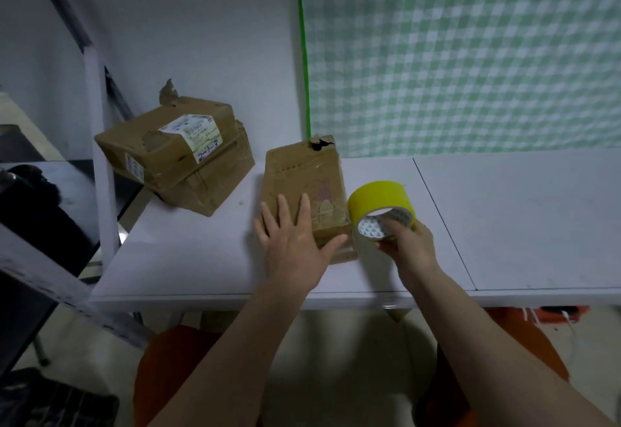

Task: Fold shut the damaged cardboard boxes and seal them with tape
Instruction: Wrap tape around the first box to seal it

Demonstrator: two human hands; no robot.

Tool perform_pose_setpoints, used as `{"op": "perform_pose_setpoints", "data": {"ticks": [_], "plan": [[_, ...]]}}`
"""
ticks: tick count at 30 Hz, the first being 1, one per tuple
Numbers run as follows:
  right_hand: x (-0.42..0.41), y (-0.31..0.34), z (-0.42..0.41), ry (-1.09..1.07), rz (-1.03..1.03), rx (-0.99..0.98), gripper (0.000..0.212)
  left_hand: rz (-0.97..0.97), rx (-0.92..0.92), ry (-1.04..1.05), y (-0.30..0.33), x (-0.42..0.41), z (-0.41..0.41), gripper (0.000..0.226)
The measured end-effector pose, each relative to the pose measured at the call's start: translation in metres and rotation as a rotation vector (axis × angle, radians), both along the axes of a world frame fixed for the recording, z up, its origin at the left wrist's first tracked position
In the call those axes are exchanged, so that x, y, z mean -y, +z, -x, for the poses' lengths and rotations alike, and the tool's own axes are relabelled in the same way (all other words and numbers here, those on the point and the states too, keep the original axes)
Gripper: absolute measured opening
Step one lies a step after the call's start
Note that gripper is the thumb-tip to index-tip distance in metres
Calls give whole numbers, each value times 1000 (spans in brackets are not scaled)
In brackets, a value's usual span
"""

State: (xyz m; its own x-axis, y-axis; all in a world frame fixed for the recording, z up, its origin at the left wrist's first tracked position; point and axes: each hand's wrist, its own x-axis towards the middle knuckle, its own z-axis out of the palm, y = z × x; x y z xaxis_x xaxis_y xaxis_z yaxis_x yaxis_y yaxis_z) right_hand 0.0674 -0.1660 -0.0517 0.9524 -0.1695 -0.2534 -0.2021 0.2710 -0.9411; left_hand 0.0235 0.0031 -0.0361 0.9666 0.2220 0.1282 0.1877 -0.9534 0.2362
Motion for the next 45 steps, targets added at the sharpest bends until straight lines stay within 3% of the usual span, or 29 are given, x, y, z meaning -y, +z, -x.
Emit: {"op": "perform_pose_setpoints", "data": {"ticks": [4, 7, 11, 13, 15, 17, 20, 23, 27, 35, 38, 42, 45], "plan": [[-38, 7, 9, 148, -43, -60, 3, 130, 52, 5, 0, -20, 5, 93], [-62, 20, 10, 214, -169, -61, 17, 253, 78, 44, 2, -32, 6, 92], [-70, 56, -8, 168, 238, 117, 8, 714, 50, -37, 14, -38, 6, 98], [-72, 72, -20, 201, 528, 172, 27, 809, 133, -93, 22, -37, 6, 109], [-73, 77, -24, 231, 781, 160, 43, 793, 211, -115, 22, -39, 3, 111], [-73, 69, -19, 264, 911, 181, 39, 781, 224, -133, 16, -42, 4, 101], [-76, 56, -6, 322, 946, 258, 44, 782, 220, -119, 7, -47, 11, 89], [-73, 60, -4, 247, 990, 294, 24, 589, 184, -142, 10, -55, 14, 87], [-47, 71, -11, 39, 830, 343, 15, 425, 98, -184, 17, -64, 18, 89], [-60, 43, -5, 22, 438, 145, 3, 130, 43, -254, 33, -37, 4, 100], [-61, 44, -5, -17, 466, 143, 17, 75, 41, -245, 36, -29, 6, 106], [-45, 57, -13, -64, 696, 286, 19, 93, 59, -233, 33, -32, 11, 112], [-25, 66, -19, -149, 625, 320, 18, 114, 63, -223, 32, -31, 11, 112]]}}
